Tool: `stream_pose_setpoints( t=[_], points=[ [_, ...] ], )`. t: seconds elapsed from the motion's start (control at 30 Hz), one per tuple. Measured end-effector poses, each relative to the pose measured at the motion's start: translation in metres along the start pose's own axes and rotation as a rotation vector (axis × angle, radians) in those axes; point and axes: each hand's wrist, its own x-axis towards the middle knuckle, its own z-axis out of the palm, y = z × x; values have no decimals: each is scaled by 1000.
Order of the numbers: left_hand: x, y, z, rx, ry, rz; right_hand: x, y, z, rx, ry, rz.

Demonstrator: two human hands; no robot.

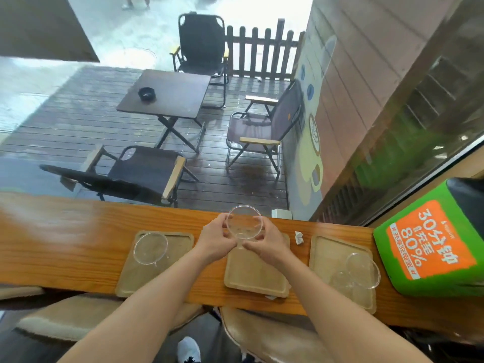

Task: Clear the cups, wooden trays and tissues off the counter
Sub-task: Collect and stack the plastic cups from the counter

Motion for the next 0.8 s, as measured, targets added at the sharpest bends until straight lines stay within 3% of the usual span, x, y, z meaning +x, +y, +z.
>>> stream_pose_setpoints(
  t=[0.4,0.8],
  points=[
    [-42,-35,-128,-5,210,-38,15,-117,83,-52,-160,-229],
    [-79,-101,-175,-2,310,-166,10,-148,163,-140,-302,-278]
  ],
)
